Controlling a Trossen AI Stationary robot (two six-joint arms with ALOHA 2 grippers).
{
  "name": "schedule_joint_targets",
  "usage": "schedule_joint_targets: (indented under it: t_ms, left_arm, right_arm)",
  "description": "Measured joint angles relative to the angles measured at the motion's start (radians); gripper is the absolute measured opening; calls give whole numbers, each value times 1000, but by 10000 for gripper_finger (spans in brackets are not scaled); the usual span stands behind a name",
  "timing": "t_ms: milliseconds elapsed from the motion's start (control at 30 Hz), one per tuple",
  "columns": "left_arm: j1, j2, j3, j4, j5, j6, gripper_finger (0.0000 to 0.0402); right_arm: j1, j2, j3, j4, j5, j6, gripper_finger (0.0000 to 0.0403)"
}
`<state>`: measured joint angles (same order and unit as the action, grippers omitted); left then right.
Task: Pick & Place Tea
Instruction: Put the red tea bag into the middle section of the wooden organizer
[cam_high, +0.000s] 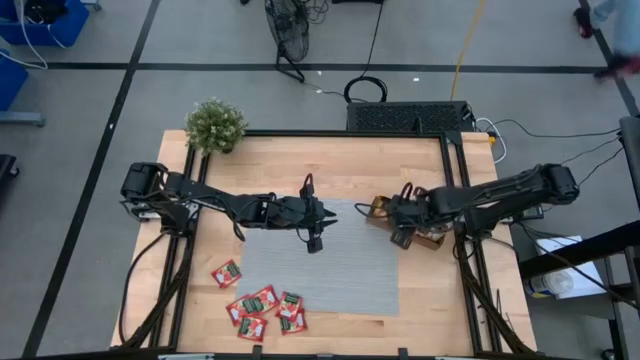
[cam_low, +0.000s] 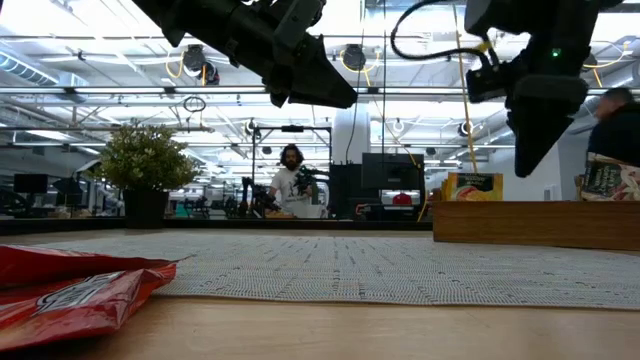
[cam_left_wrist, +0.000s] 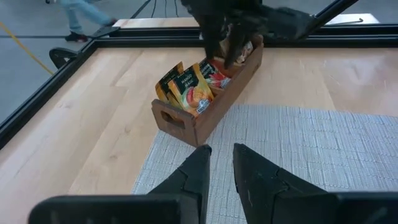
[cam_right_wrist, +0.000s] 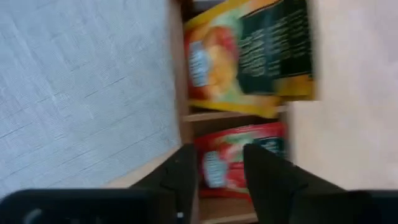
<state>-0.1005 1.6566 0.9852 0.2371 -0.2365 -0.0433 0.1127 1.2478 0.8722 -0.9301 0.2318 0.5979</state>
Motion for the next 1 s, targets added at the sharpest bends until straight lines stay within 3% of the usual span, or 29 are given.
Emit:
schedule_joint_targets:
  t_ms: [200, 667, 867, 1000]
  left_arm:
    - [0, 0, 0, 0, 0, 0, 79]
    - [0, 0, 0, 0, 1, 1, 79]
    - [0, 0, 0, 0, 1, 3, 79]
    - [0, 0, 0, 4, 0, 3, 79]
  right_arm:
    - [0, 86, 0, -36, -5, -69, 11]
    - [0, 142, -51, 5, -30, -87, 0]
    - [-1, 139, -130, 151, -139, -88, 0]
    - [0, 139, -149, 174, -112, -89, 0]
